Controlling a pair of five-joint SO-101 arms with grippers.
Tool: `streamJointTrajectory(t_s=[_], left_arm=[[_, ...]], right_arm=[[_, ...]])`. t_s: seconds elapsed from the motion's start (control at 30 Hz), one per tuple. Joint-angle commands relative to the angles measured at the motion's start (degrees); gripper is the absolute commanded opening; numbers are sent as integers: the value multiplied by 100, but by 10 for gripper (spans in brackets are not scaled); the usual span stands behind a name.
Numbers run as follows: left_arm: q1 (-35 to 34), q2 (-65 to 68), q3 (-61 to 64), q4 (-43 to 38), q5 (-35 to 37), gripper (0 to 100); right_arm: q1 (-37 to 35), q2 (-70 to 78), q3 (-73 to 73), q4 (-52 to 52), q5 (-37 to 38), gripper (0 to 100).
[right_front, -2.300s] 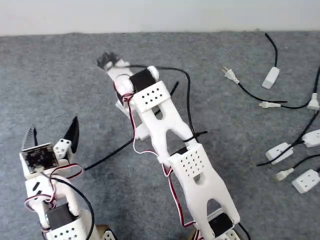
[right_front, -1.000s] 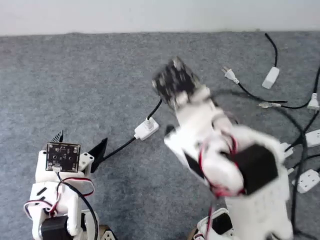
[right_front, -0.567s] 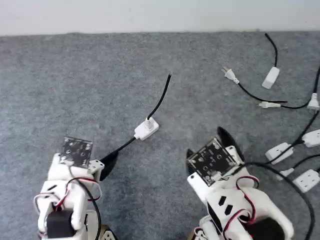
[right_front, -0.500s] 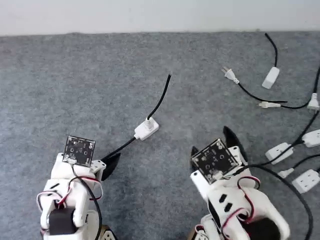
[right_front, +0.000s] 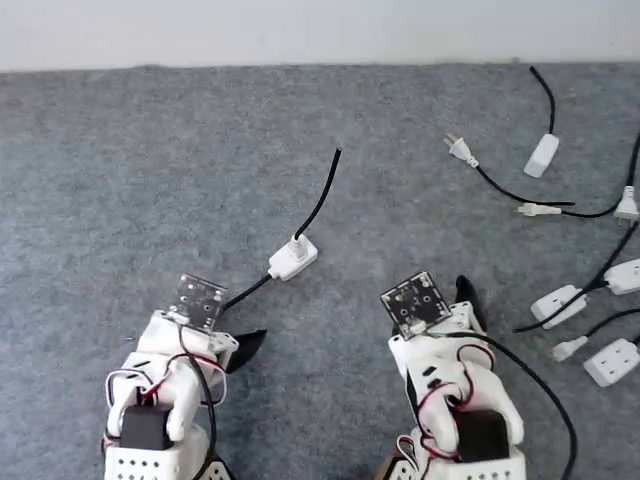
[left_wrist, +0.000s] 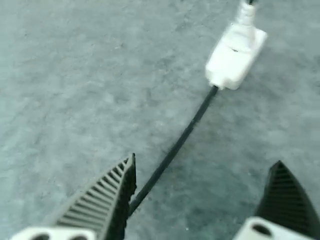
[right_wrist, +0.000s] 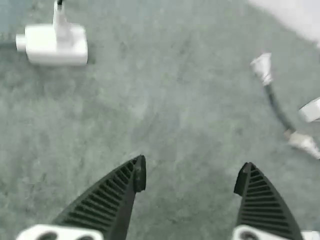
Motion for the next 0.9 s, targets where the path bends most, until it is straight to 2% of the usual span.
streamJointTrajectory(t_s=[0.0, 0.1, 0.3, 0.6, 0.87], left_arm=[[167, -141, -48, -62, -62, 397], [229, -141, -48, 35, -62, 397], [589, -141, -48, 730, -70, 397], [580, -132, -48, 958, -53, 397], [580, -132, -48, 958, -53, 397]], right_arm=[[119, -57, 501, -312, 79, 296], [119, -57, 976, -549, 79, 296], [119, -4, 1011, -558, 79, 296], [119, -40, 1011, 1007, 79, 296], [101, -48, 1011, 1007, 70, 296]])
